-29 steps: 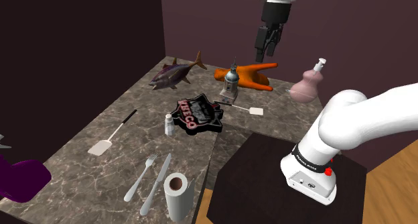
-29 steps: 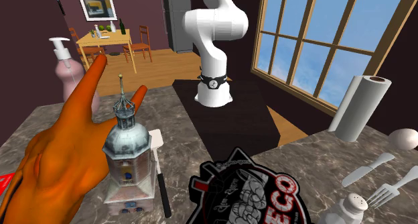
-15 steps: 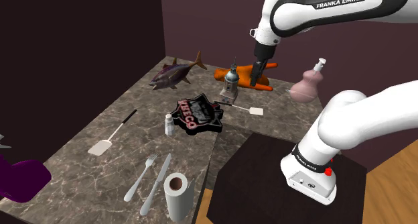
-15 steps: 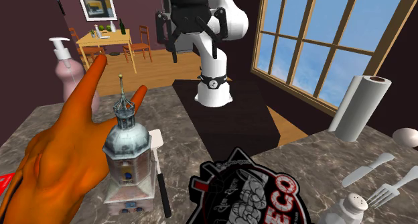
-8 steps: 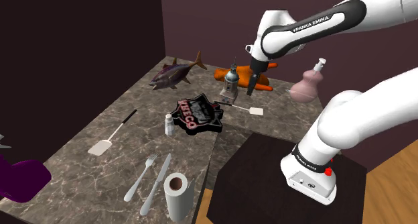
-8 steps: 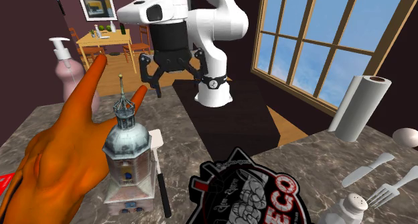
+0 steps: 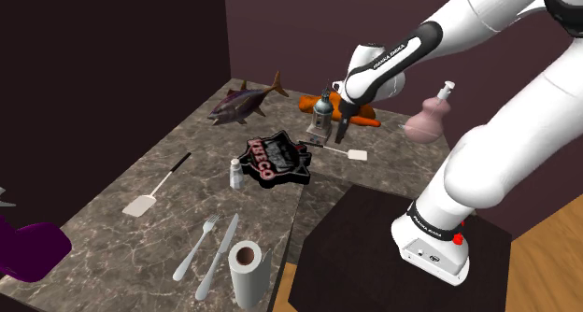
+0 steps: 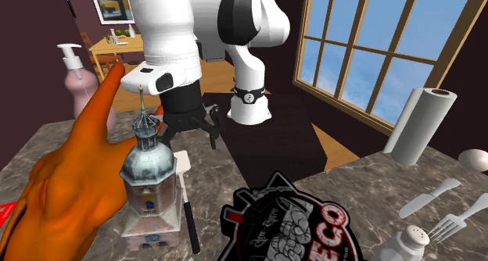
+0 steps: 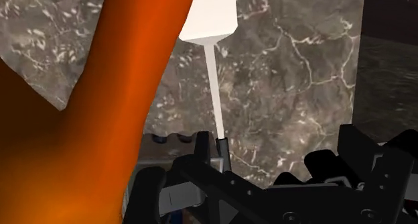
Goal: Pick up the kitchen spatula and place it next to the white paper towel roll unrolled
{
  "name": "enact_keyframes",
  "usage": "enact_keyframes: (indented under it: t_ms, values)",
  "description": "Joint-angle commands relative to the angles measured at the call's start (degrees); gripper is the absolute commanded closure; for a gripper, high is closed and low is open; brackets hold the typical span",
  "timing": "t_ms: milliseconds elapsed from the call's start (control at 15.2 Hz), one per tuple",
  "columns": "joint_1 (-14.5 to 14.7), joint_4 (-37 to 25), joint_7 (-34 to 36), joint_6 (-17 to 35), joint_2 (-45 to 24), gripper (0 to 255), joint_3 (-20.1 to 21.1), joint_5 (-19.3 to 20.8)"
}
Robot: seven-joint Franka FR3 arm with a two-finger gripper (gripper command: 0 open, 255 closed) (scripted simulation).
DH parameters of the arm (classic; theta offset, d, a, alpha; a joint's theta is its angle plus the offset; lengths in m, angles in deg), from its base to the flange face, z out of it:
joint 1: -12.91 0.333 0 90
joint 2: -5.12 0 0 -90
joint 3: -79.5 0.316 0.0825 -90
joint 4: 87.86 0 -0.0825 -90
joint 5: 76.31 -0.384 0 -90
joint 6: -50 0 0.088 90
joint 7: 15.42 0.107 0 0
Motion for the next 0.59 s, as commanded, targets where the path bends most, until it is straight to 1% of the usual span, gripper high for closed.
enact_keyframes:
  t_ms: [0,132,198,528]
  values:
    - [0.9,-1.6,-5.8,4.9,-6.0,0,-1.9,-3.4]
    - [1.6,-3.6,-12.4,8.8,-11.8,0,-2.5,-9.1]
    - [1.5,-4.3,-14.3,9.7,-13.4,0,-2.3,-10.9]
    - [0.7,-4.9,-18.8,13.6,-18.4,0,-0.1,-17.1]
